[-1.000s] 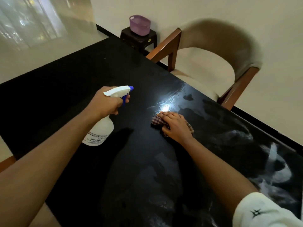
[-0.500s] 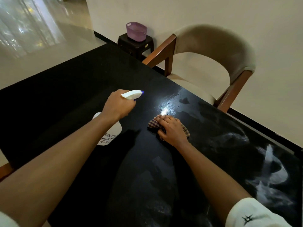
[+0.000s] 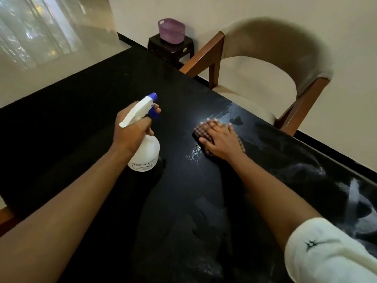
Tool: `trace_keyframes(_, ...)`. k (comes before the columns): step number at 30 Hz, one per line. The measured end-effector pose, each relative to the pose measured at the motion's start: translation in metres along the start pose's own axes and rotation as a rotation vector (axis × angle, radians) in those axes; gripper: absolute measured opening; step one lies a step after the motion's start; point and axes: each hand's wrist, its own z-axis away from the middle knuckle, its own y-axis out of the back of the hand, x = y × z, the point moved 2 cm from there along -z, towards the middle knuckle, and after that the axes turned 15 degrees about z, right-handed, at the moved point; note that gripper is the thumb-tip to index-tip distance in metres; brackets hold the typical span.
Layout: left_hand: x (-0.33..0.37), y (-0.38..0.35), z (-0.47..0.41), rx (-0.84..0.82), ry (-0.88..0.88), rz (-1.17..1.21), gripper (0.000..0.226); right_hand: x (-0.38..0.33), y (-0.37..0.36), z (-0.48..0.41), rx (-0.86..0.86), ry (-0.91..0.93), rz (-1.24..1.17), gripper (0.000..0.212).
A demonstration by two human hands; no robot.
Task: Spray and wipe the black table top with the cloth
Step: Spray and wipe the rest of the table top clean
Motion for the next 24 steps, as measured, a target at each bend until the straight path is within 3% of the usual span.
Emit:
trace_keyframes(4,-0.002,-0.004,0.011,0.064,-0.053,0.058,0.051,-0.007,0.002,-0.001,-0.044,-0.019,-0.008,0.074)
trace_keyframes(8,-0.008,-0.009,0.008,0.084,-0.09,0.082,0.058,-0.032,0.001,0.04,-0.01,0.344,-0.012,0.072)
trace_keyframes(10,-0.011,-0.008,0.003,0.075,-0.127,0.086,0.056,-0.029,-0.004,0.043,0.025,0.404,0.034,0.066)
trace_keyframes(19,-0.023,-0.014,-0.014,0.11,-0.165,0.129,0.037,0.031,-0.007,-0.031,-0.033,-0.035,0.051,0.068)
trace_keyframes(21,-0.024,-0.015,-0.015,0.126,-0.162,0.129,0.036,0.02,-0.004,-0.023,-0.023,-0.029,0.046,0.068)
trace_keyframes(24,-0.022,-0.018,-0.016,0.134,-0.169,0.136,0.052,-0.016,-0.001,0.012,0.036,0.2,0.028,0.069)
